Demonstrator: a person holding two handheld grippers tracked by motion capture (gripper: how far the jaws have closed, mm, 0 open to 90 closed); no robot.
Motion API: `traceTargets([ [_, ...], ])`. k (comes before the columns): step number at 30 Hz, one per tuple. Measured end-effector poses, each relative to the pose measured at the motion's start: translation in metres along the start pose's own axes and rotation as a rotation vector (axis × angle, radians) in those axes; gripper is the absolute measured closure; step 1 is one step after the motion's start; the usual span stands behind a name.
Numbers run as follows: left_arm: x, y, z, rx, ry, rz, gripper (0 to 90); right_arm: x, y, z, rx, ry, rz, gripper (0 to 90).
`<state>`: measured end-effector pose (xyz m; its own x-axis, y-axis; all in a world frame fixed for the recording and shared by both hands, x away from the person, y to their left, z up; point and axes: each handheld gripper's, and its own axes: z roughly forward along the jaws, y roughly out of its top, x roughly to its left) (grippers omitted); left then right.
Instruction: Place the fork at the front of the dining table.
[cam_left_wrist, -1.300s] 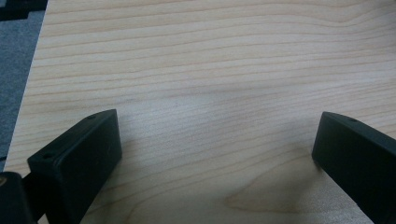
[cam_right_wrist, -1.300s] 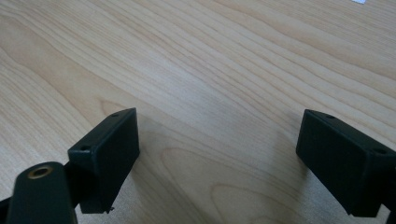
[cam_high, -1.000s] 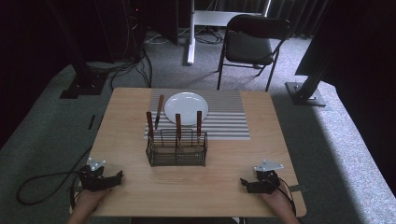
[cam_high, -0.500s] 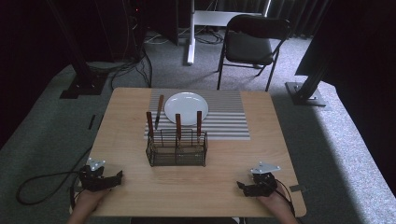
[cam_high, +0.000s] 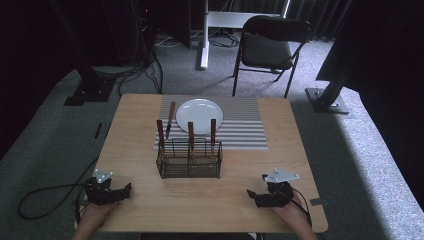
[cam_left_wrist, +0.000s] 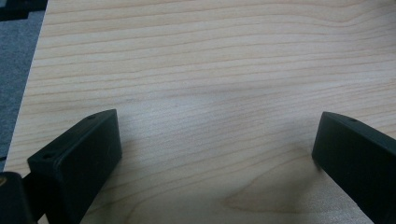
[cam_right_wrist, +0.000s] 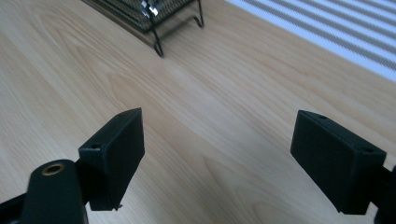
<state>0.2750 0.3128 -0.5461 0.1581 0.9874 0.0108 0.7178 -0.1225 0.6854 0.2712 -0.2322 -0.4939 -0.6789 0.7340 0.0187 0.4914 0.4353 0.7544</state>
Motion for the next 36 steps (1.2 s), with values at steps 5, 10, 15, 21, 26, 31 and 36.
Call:
traceTargets([
  [5,0.0,0.0,0.0,0.001,0.0,0.002,1.2,0.005,0.012,-0.001,-0.013,0.018,-0.008,17.0],
  [10,0.0,0.0,0.0,0.001,0.0,0.001,1.1,0.013,0.023,-0.003,-0.027,0.028,-0.037,17.0],
  [15,0.0,0.0,0.0,0.001,0.0,0.002,1.2,0.019,0.036,-0.009,-0.068,0.055,-0.046,17.0],
  [21,0.0,0.0,0.0,0.001,0.0,0.001,1.2,0.033,0.057,-0.016,-0.12,0.092,-0.078,17.0],
  [26,0.0,0.0,0.0,0.001,0.0,0.002,1.2,0.042,0.074,-0.017,-0.148,0.106,-0.111,18.6],
  [31,0.0,0.0,0.0,0.001,0.0,0.002,1.1,0.053,0.088,-0.013,-0.155,0.125,-0.142,18.5],
  [36,0.0,0.0,0.0,0.001,0.0,0.001,1.2,0.06,0.101,-0.007,-0.171,0.139,-0.149,18.5],
])
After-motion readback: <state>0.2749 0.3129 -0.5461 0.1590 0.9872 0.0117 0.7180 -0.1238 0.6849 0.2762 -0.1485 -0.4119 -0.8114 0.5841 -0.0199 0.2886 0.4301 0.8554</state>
